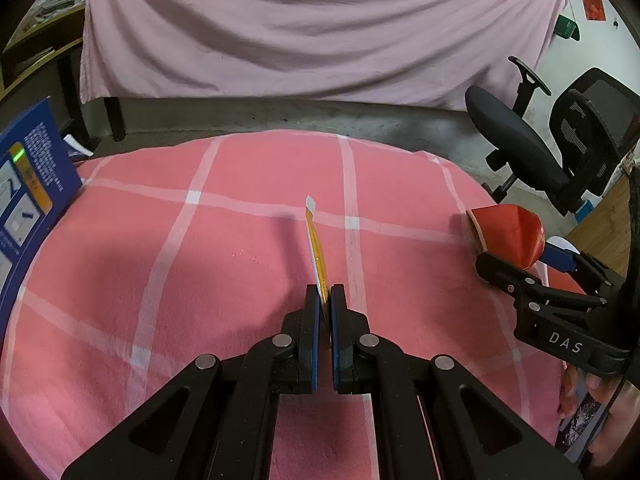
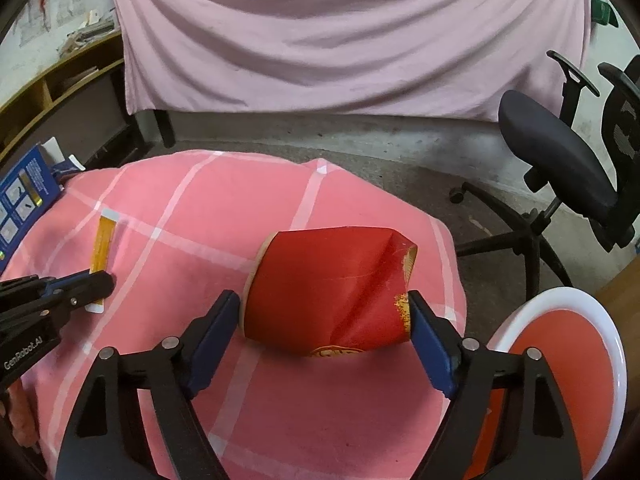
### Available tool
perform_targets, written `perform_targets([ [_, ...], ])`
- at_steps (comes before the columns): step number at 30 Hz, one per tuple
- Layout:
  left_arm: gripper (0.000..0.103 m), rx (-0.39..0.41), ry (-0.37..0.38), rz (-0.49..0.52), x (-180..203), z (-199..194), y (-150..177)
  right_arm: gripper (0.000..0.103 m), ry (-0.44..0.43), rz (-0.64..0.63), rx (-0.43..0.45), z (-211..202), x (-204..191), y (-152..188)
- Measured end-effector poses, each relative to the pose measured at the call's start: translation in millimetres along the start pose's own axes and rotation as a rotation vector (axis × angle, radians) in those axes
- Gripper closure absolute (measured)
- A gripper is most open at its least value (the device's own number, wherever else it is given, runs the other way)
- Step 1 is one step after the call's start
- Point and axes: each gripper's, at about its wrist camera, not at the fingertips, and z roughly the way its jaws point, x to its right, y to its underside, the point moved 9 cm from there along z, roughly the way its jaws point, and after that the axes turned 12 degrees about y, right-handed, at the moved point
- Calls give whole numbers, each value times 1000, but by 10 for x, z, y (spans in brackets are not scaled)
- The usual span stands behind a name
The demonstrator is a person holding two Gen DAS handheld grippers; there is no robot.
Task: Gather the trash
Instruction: 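Lift the red cup with the right tool while the left tool regrasps the orange strip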
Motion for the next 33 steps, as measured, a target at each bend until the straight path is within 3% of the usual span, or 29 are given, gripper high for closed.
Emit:
perform_targets([
  [6,100,39,-7,-10,63,-156,152,21,-101,68,55,-172,123,7],
  [11,100,145,-4,20,253,-405,231,21,-186,162,187,-537,339,63],
  [14,100,225,-1,76,419,-601,274,21,-197,185,276,-755,456,86],
  [21,101,319,10,164,690,-815,346,21,-197,195,445,-1213,599,177],
  [25,101,302,-6,176,737,-794,371,21,-182,186,484,-1341,656,197],
  [30,100,217,-78,139,639,-603,373,21,-209,190,444,-1268,648,209],
  [33,92,156,-106,79,434,-485,358,21,-215,170,417,-1220,567,209],
])
